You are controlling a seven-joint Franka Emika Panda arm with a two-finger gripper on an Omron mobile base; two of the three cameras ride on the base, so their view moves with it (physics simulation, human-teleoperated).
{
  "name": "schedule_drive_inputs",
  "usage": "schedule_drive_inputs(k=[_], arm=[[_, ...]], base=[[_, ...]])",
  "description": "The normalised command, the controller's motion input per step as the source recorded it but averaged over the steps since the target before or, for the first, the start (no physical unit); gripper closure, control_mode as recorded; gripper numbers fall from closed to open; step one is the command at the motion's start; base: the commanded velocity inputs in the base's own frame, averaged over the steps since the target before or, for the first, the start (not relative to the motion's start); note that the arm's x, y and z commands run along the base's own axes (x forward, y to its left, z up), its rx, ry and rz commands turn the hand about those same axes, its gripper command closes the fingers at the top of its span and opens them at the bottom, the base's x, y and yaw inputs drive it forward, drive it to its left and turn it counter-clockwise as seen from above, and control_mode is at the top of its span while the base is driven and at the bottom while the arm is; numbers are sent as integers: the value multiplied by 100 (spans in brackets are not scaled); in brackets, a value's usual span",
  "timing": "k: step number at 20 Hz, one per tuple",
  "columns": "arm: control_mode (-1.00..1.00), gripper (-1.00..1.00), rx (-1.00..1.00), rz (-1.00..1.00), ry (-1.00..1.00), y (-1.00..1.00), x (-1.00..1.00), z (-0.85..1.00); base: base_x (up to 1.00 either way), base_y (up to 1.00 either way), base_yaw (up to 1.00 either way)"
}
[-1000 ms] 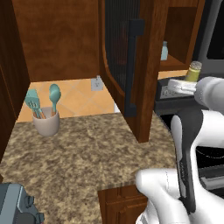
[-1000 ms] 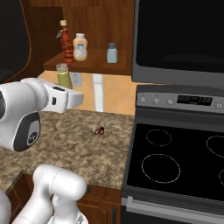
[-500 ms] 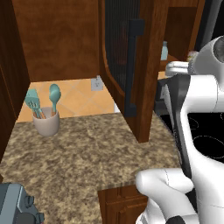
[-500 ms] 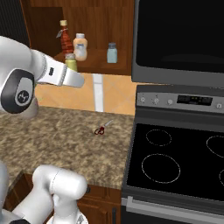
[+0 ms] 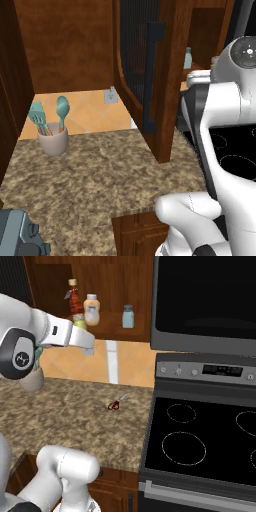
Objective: Put the shaker and condiment bottle from the counter next to their counterparts in the cabinet.
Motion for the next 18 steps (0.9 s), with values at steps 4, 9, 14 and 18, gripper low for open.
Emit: schedule_drive_inputs(k=[4,9,14,18], arm=[[-100,100,3,0,15,-14,78,-23],[-100,100,2,0,-1,-28,35,4],[-100,100,-3,0,-27,-3,-14,9],[-100,100,-1,0,-11,0,19,0]], base=[[0,0,0],[0,0,0],[0,0,0],[0,0,0]])
